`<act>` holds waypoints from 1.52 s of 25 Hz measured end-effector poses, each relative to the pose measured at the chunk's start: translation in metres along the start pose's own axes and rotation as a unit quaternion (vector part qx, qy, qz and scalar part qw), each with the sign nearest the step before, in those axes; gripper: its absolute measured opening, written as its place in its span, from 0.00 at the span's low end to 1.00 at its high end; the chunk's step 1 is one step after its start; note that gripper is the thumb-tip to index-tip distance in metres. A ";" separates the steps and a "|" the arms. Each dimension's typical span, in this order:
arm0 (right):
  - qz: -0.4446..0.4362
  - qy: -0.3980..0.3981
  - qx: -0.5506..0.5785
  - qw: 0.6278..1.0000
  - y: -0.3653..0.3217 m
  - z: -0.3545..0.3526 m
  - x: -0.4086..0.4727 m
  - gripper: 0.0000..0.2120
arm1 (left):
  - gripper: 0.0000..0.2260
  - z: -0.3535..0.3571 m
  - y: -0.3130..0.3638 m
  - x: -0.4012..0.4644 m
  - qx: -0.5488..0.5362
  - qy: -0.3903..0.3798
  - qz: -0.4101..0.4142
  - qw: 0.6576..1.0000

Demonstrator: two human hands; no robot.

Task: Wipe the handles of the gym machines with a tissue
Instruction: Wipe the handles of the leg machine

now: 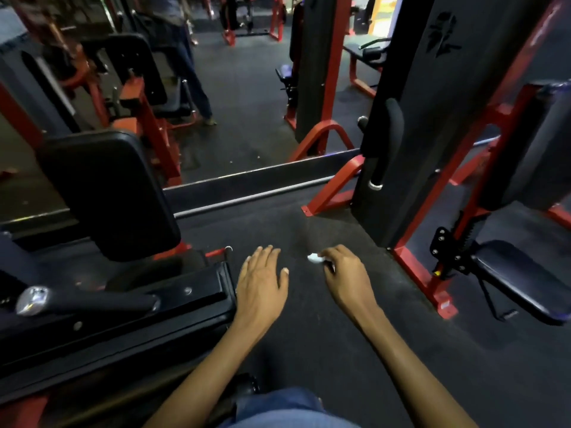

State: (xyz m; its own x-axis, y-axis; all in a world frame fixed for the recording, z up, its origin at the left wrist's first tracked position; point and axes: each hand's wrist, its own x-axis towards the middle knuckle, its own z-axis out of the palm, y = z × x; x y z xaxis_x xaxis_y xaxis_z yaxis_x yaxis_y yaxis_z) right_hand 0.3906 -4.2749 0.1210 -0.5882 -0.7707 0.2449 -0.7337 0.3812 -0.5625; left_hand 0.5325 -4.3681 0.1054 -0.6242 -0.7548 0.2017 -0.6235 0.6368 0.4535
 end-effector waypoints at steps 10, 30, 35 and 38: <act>-0.122 -0.164 0.067 0.977 0.004 0.080 0.191 0.12 | 0.22 0.043 -0.035 0.124 0.021 0.057 -0.199 0.978; -0.437 -0.516 0.069 0.733 -0.234 0.416 0.340 0.09 | 0.19 0.022 -0.297 0.255 -0.046 0.302 -0.682 0.665; -0.454 -0.577 0.064 0.676 -0.281 0.495 0.311 0.12 | 0.21 0.044 -0.374 0.228 -0.038 0.301 -0.783 0.543; -0.430 -0.598 0.097 0.669 -0.294 0.545 0.287 0.14 | 0.22 0.060 -0.422 0.205 -0.033 0.300 -0.817 0.491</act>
State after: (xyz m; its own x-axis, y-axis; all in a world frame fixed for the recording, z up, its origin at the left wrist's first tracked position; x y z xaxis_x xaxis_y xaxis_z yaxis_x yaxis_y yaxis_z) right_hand 0.6225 -4.8866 -0.0738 0.8013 -0.5643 -0.1986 -0.5000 -0.4495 -0.7402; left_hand 0.6395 -4.7822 -0.0972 0.9478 -0.1720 -0.2685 -0.0317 -0.8886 0.4575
